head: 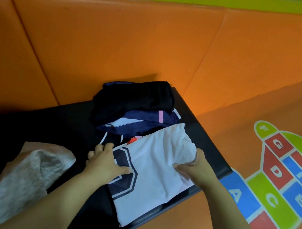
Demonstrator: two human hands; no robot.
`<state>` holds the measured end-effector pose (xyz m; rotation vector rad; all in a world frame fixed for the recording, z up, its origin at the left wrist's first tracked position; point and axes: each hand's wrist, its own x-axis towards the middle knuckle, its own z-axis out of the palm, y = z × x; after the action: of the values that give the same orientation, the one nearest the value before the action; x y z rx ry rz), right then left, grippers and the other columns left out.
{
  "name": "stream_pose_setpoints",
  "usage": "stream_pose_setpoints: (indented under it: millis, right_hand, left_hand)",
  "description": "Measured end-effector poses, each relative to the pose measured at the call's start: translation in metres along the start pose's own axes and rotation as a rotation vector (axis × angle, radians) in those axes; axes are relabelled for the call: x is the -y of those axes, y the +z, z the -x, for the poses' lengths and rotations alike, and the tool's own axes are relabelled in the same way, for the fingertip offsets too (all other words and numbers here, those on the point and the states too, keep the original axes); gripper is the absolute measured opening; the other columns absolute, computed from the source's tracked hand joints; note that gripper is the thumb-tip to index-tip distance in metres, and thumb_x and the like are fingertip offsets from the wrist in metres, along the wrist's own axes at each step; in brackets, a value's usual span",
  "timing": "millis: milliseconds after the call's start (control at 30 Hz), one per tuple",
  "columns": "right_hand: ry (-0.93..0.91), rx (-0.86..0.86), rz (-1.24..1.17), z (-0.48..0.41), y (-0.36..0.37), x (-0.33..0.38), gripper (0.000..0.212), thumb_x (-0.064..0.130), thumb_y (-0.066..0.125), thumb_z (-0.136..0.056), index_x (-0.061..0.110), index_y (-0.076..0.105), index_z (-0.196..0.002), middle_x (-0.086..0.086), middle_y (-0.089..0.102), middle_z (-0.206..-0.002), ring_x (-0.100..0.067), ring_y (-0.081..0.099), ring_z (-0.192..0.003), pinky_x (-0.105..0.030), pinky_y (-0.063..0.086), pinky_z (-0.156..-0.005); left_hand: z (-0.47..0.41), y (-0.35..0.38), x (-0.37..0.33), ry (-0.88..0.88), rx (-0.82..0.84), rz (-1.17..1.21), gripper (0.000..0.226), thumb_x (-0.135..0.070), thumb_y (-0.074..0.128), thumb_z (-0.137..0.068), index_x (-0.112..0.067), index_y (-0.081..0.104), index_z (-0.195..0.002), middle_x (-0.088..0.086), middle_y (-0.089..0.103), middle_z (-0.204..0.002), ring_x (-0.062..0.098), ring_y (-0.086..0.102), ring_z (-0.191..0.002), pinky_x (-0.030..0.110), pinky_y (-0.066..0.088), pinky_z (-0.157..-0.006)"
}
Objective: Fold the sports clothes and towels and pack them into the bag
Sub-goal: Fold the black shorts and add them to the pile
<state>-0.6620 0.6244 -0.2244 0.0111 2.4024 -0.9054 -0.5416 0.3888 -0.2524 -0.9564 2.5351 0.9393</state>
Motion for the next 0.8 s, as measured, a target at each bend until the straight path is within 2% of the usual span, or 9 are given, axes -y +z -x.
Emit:
stream_pose_setpoints:
  millis: [67, 167, 267, 300, 367, 433, 600, 700, 800]
  right_hand:
    - [0.005, 0.019, 0.016, -0.005, 0.001, -0.001, 0.086, 0.045, 0.080, -0.056, 0.026, 0.032, -0.125, 0.004, 0.053, -0.113, -0.021, 0.057, -0.101, -0.040, 0.053, -0.084]
    - [0.020, 0.070, 0.047, -0.016, -0.001, 0.000, 0.072, 0.045, 0.085, -0.052, 0.018, 0.053, -0.111, 0.003, 0.066, -0.101, -0.020, 0.065, -0.093, -0.037, 0.055, -0.079]
    - [0.045, 0.164, 0.069, -0.016, -0.004, 0.008, 0.044, 0.030, 0.086, -0.058, 0.021, 0.067, -0.096, 0.004, 0.071, -0.092, -0.015, 0.066, -0.086, -0.027, 0.052, -0.072]
    - [0.054, 0.175, 0.077, -0.015, -0.002, 0.010, 0.046, 0.032, 0.087, -0.055, 0.025, 0.066, -0.095, 0.007, 0.069, -0.095, -0.014, 0.064, -0.089, -0.027, 0.051, -0.074]
    - [0.062, 0.136, 0.143, -0.014, 0.003, 0.012, 0.066, 0.045, 0.086, -0.042, 0.030, 0.060, -0.101, 0.007, 0.061, -0.105, -0.019, 0.057, -0.099, -0.035, 0.051, -0.085]
    - [0.048, 0.097, 0.198, -0.012, 0.009, 0.012, 0.079, 0.051, 0.082, -0.034, 0.029, 0.054, -0.105, 0.004, 0.049, -0.110, -0.023, 0.050, -0.103, -0.042, 0.050, -0.090]
    - [-0.039, 0.168, 0.058, 0.005, 0.020, 0.018, 0.069, 0.026, 0.088, -0.052, 0.021, 0.045, -0.106, 0.001, 0.057, -0.107, -0.016, 0.056, -0.092, -0.031, 0.051, -0.074]
    - [-0.031, 0.181, -0.006, 0.016, 0.029, 0.022, 0.083, 0.024, 0.087, -0.057, 0.020, 0.032, -0.118, 0.003, 0.054, -0.104, -0.015, 0.057, -0.091, -0.034, 0.053, -0.075]
    - [-0.072, 0.143, -0.015, 0.028, 0.036, 0.031, 0.108, 0.026, 0.086, -0.059, 0.025, 0.014, -0.139, 0.011, 0.050, -0.100, -0.015, 0.055, -0.089, -0.031, 0.050, -0.071]
  left_hand:
    - [-0.004, -0.001, 0.002, -0.016, 0.026, -0.020, 0.102, -0.064, 0.077, -0.057, -0.015, 0.035, -0.136, 0.007, 0.035, -0.140, 0.030, 0.034, -0.126, 0.042, 0.039, -0.101]
    - [-0.008, -0.006, 0.005, -0.028, 0.123, 0.117, 0.090, -0.064, 0.080, -0.040, -0.014, 0.052, -0.110, 0.004, 0.055, -0.117, 0.023, 0.055, -0.105, 0.041, 0.051, -0.089]
    - [-0.008, -0.008, 0.008, -0.046, 0.187, 0.327, 0.069, -0.038, 0.091, -0.044, -0.014, 0.059, -0.100, 0.000, 0.066, -0.103, 0.018, 0.063, -0.092, 0.036, 0.054, -0.083]
    - [-0.006, -0.009, 0.009, -0.048, 0.203, 0.370, 0.063, -0.031, 0.092, -0.046, -0.015, 0.061, -0.098, -0.001, 0.068, -0.100, 0.017, 0.065, -0.090, 0.035, 0.055, -0.082]
    - [-0.002, -0.010, 0.010, -0.032, 0.230, 0.435, 0.054, -0.021, 0.091, -0.050, -0.017, 0.063, -0.097, -0.002, 0.071, -0.096, 0.016, 0.067, -0.088, 0.035, 0.056, -0.082]
    - [0.001, -0.011, 0.012, -0.019, 0.249, 0.489, 0.050, -0.017, 0.089, -0.056, -0.019, 0.064, -0.099, -0.003, 0.072, -0.096, 0.016, 0.069, -0.087, 0.037, 0.056, -0.083]
    - [0.006, -0.020, 0.014, -0.031, 0.223, 0.628, 0.038, -0.011, 0.082, -0.066, -0.020, 0.063, -0.097, 0.000, 0.071, -0.096, 0.018, 0.068, -0.088, 0.036, 0.055, -0.082]
    - [0.009, -0.028, 0.015, -0.077, 0.174, 0.703, 0.033, -0.013, 0.079, -0.071, -0.015, 0.060, -0.098, 0.003, 0.070, -0.094, 0.021, 0.068, -0.085, 0.033, 0.053, -0.073]
    - [0.012, -0.036, 0.015, -0.129, 0.160, 0.801, 0.031, -0.018, 0.078, -0.070, -0.007, 0.063, -0.095, 0.013, 0.071, -0.090, 0.031, 0.069, -0.084, 0.043, 0.053, -0.079]
